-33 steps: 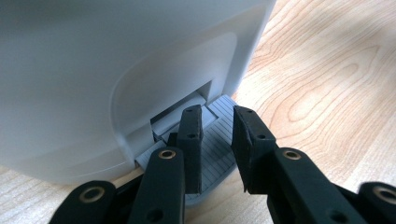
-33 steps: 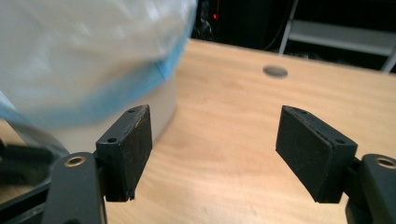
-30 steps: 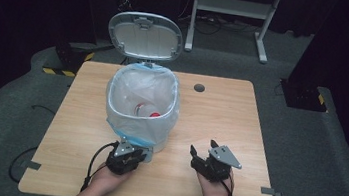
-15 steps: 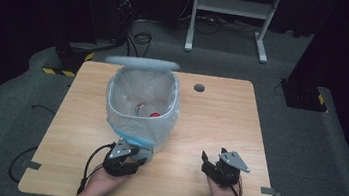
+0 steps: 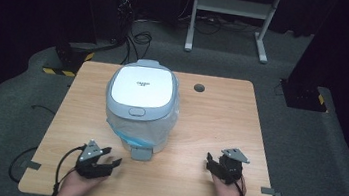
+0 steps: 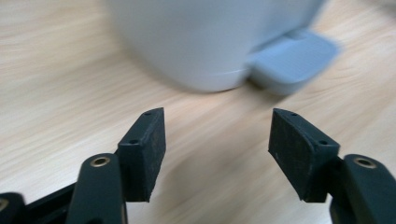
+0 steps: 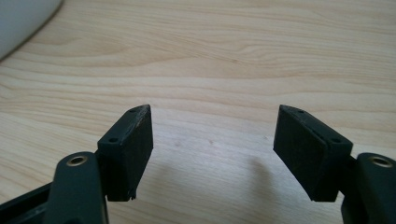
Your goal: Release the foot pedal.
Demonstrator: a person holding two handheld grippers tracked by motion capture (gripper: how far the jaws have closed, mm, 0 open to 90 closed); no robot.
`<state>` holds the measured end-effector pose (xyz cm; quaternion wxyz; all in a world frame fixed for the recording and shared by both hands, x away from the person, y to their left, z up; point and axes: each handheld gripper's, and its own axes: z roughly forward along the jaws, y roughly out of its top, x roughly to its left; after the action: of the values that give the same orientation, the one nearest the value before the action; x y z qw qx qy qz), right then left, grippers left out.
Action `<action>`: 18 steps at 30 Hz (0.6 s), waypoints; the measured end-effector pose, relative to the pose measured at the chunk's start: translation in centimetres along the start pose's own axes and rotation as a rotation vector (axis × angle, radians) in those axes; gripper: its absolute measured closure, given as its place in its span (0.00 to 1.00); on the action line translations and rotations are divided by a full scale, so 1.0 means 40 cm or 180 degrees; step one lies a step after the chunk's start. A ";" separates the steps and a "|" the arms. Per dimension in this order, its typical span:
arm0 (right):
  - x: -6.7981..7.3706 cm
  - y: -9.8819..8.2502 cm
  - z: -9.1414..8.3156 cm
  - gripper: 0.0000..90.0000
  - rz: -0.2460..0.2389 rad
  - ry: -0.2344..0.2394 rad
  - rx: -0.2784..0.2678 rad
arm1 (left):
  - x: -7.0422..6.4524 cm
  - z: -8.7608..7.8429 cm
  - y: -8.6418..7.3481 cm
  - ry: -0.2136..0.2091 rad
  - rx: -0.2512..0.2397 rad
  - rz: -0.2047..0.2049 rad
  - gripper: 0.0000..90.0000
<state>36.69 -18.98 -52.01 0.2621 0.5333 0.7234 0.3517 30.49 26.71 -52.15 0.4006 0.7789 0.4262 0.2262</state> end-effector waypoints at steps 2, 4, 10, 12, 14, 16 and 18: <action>-0.006 0.000 0.000 0.32 -0.0009 -0.0005 0.0013 | 0.018 -0.008 -0.004 0.0110 0.0080 0.0090 0.37; -0.012 -0.003 0.002 0.35 -0.0061 -0.0039 0.0061 | 0.063 -0.017 -0.015 0.0148 0.0190 -0.0011 0.32; -0.037 0.000 0.016 0.27 0.0019 -0.0046 0.0307 | 0.136 -0.010 -0.025 0.0045 0.0363 -0.0385 0.25; -0.036 0.001 0.017 0.27 0.0005 -0.0065 0.0312 | 0.133 -0.008 -0.024 0.0080 0.0364 -0.0328 0.25; -0.031 0.001 0.018 0.25 0.0033 -0.0121 0.0319 | 0.129 -0.011 -0.029 0.0097 0.0343 -0.0335 0.25; -0.030 0.001 0.018 0.24 0.0049 -0.0147 0.0322 | 0.128 -0.013 -0.031 0.0105 0.0329 -0.0349 0.26; -0.028 0.001 0.019 0.23 0.0082 -0.0185 0.0329 | 0.127 -0.016 -0.034 0.0131 0.0304 -0.0374 0.27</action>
<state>37.61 -19.89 -52.44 0.2505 0.5654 0.7257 0.3015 32.09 31.70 -52.84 0.3667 0.7659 0.4897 0.1977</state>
